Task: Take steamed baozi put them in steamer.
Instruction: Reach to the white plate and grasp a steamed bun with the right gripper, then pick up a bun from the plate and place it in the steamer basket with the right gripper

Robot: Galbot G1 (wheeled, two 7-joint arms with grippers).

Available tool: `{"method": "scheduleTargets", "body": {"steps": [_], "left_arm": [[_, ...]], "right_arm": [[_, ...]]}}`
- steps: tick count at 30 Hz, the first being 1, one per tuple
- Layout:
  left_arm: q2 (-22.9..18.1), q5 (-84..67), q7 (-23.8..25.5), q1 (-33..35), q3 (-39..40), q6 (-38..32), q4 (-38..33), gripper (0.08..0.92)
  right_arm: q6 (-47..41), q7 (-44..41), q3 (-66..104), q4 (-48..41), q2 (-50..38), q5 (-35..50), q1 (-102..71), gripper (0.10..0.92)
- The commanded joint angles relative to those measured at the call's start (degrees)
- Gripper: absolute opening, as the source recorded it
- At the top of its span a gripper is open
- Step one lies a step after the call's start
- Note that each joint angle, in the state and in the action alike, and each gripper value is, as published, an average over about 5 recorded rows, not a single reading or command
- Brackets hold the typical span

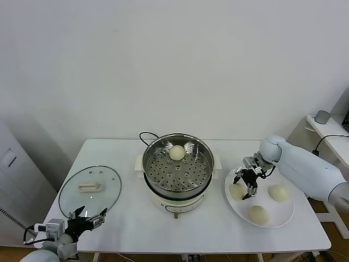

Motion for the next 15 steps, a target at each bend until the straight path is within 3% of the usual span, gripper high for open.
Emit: {"method": "scheduleTargets", "body": {"steps": [1, 9, 15], "left_arm": [[0.00, 0.01, 0.00, -0.02, 0.03, 0.04, 0.00, 0.823], [-0.31, 0.14, -0.08, -0.04, 0.11, 0.20, -0.06, 0.823], [-0.28, 0.21, -0.18, -0.06, -0.05, 0.32, -0.13, 0.823]], "right_arm": [[0.10, -0.01, 1.79, -0.42, 0.14, -1.22, -1.32, 0.560], [0.16, -1.21, 0.66, 1.05, -1.17, -0.53, 0.87, 0.478], [-1.85, -3.60, -8.37, 4.58, -4.69, 6.83, 11.84, 0.475]]}}
